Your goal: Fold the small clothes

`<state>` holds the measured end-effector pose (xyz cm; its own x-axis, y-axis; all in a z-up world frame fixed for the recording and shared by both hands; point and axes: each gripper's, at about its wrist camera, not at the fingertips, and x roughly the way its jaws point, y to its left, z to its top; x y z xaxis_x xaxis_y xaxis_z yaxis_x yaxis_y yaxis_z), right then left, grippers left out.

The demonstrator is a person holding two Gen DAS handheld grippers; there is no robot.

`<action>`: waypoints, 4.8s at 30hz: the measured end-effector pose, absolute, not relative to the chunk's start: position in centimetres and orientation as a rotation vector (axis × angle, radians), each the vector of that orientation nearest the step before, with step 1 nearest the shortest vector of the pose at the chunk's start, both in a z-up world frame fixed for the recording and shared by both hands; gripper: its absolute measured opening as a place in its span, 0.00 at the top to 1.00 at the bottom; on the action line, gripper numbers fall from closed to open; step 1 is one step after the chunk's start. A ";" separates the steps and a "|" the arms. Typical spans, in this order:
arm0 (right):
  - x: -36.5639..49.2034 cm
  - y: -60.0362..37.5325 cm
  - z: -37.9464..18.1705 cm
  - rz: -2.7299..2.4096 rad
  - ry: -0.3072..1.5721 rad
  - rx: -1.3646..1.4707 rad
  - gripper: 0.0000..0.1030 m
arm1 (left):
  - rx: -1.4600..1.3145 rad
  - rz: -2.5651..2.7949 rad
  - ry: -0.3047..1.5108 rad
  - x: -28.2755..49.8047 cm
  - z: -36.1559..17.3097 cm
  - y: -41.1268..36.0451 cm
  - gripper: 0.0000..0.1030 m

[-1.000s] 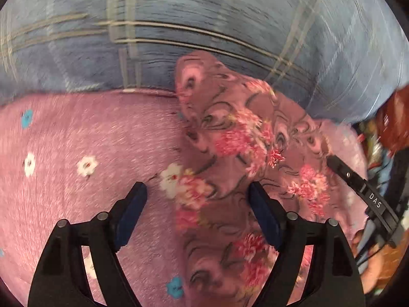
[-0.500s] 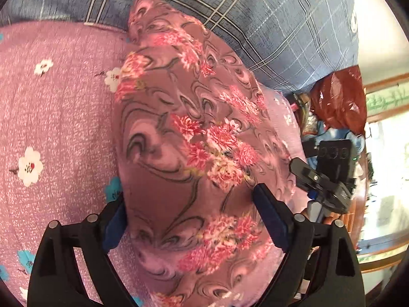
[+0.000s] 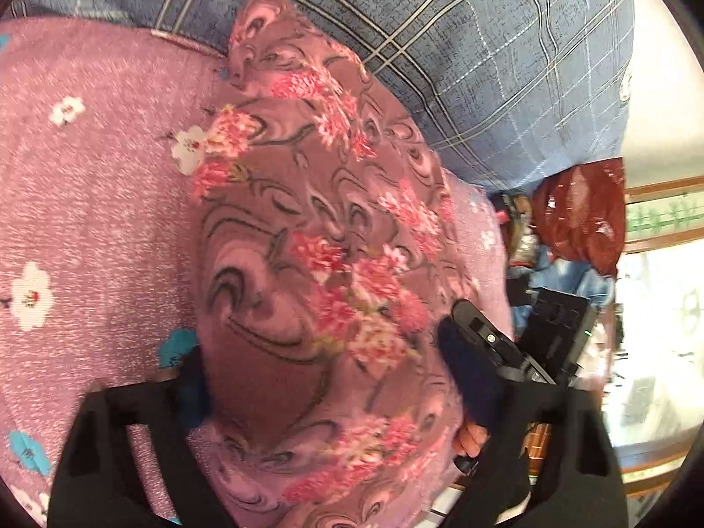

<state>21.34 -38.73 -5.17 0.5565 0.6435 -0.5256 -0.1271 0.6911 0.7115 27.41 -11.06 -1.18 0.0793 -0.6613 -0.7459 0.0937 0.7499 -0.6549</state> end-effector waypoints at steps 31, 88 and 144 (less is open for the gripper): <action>23.3 -36.7 -5.5 0.679 0.913 0.715 0.49 | -0.593 -0.663 1.399 27.2 -2.6 -9.5 0.41; 11.8 -14.5 -1.8 0.448 0.786 0.268 0.79 | -0.158 -0.284 1.192 18.4 -1.9 8.5 0.34; -6.9 -13.4 -0.3 0.041 0.894 -0.109 0.00 | 0.279 -0.082 0.887 -6.0 1.1 8.6 0.00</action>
